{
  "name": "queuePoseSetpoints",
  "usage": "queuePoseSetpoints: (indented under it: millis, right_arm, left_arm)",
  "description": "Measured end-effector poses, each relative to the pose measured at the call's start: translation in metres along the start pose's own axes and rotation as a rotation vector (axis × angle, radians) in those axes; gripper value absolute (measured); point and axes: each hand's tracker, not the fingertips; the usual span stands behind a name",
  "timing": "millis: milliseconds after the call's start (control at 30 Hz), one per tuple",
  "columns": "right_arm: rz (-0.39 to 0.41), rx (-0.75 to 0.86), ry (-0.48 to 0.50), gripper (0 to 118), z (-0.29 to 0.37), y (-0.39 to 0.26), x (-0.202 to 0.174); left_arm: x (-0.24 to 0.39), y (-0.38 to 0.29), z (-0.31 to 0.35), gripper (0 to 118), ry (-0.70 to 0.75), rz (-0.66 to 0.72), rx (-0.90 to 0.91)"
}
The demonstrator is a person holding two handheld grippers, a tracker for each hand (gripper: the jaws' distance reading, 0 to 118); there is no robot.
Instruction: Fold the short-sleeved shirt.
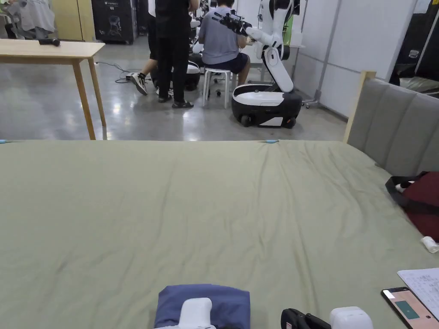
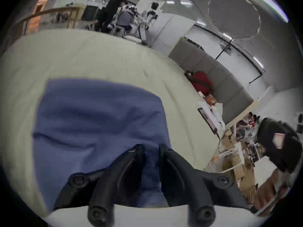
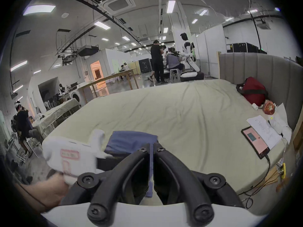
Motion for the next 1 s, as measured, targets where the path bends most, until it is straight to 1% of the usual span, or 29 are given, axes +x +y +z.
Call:
queuePoseSetpoints:
  millis: [33, 67, 133, 200, 267, 367, 400, 433, 467, 500, 533, 567, 600, 633, 667, 700, 767, 833, 867, 900, 933, 967, 1000]
  right_arm:
    - [-0.005, -0.004, -0.001, 5, -0.002, 0.000, 0.000]
    - [-0.010, -0.007, -0.001, 5, -0.003, 0.000, 0.000]
    - [-0.017, -0.023, 0.007, 5, -0.011, 0.002, 0.000]
    - [-0.031, -0.055, 0.036, 5, -0.024, 0.003, -0.001]
    - [-0.060, -0.123, 0.105, 5, -0.051, 0.002, 0.000]
    - [-0.098, -0.269, 0.155, 5, -0.100, -0.004, 0.005]
    - [-0.119, -0.312, 0.182, 5, -0.113, -0.006, 0.007]
    - [-0.153, -0.364, 0.249, 5, -0.127, -0.009, 0.010]
    - [-0.190, -0.415, 0.337, 5, -0.139, -0.014, 0.013]
    - [-0.221, -0.449, 0.384, 5, -0.148, -0.018, 0.015]
    - [-0.227, -0.478, 0.379, 5, -0.156, -0.023, 0.016]
    - [-0.208, -0.489, 0.295, 5, -0.160, -0.025, 0.014]
    - [-0.203, -0.485, 0.220, 5, -0.159, -0.026, 0.013]
    - [-0.216, -0.463, 0.182, 5, -0.157, -0.026, 0.015]
    - [-0.228, -0.432, 0.179, 5, -0.155, -0.025, 0.016]
    - [-0.230, -0.424, 0.191, 5, -0.153, -0.025, 0.017]
    - [-0.232, -0.423, 0.200, 5, -0.149, -0.026, 0.018]
    - [-0.233, -0.417, 0.207, 5, -0.148, -0.025, 0.018]
    - [-0.234, -0.412, 0.213, 5, -0.147, -0.026, 0.018]
    - [-0.234, -0.406, 0.214, 5, -0.146, -0.026, 0.018]
    - [-0.232, -0.396, 0.212, 5, -0.144, -0.025, 0.018]
    - [-0.231, -0.384, 0.211, 5, -0.142, -0.024, 0.018]
    - [-0.229, -0.369, 0.212, 5, -0.139, -0.023, 0.018]
  left_arm:
    - [0.000, -0.002, -0.010, 21, 0.002, 0.018, -0.024]
    - [0.001, -0.001, -0.012, 21, 0.001, 0.026, -0.009]
    - [0.000, 0.004, -0.002, 21, -0.008, 0.037, 0.010]
    - [-0.003, 0.005, 0.022, 21, -0.019, 0.028, 0.037]
    - [-0.012, 0.005, 0.059, 21, -0.016, 0.001, 0.093]
    - [-0.039, 0.003, 0.103, 21, -0.002, 0.030, 0.131]
    - [-0.052, 0.002, 0.114, 21, 0.010, 0.037, 0.141]
    - [-0.065, 0.000, 0.124, 21, 0.035, 0.050, 0.153]
    - [-0.079, -0.002, 0.130, 23, 0.056, 0.071, 0.147]
    - [-0.090, -0.003, 0.132, 44, 0.085, 0.102, 0.137]
    - [-0.104, -0.005, 0.130, 78, 0.104, 0.141, 0.114]
    - [-0.117, -0.008, 0.127, 103, 0.095, 0.175, 0.097]
    - [-0.127, -0.010, 0.124, 110, 0.051, 0.220, 0.106]
    - [-0.138, -0.012, 0.117, 110, -0.026, 0.297, 0.092]
    - [-0.144, -0.012, 0.104, 110, -0.092, 0.383, 0.052]
    - [-0.148, -0.014, 0.093, 110, -0.155, 0.437, 0.029]
    - [-0.145, -0.011, 0.075, 110, -0.308, 0.459, 0.106]
    - [-0.136, -0.002, 0.048, 110, -0.417, 0.523, 0.030]
    - [-0.129, 0.001, 0.034, 110, -0.419, 0.534, 0.010]
    - [-0.123, 0.004, 0.027, 99, -0.386, 0.511, 0.020]
    - [-0.113, 0.009, 0.019, 71, -0.321, 0.463, 0.008]
    - [-0.108, 0.013, 0.017, 31, -0.206, 0.429, 0.008]
    - [-0.109, 0.014, 0.014, 29, -0.112, 0.430, -0.004]
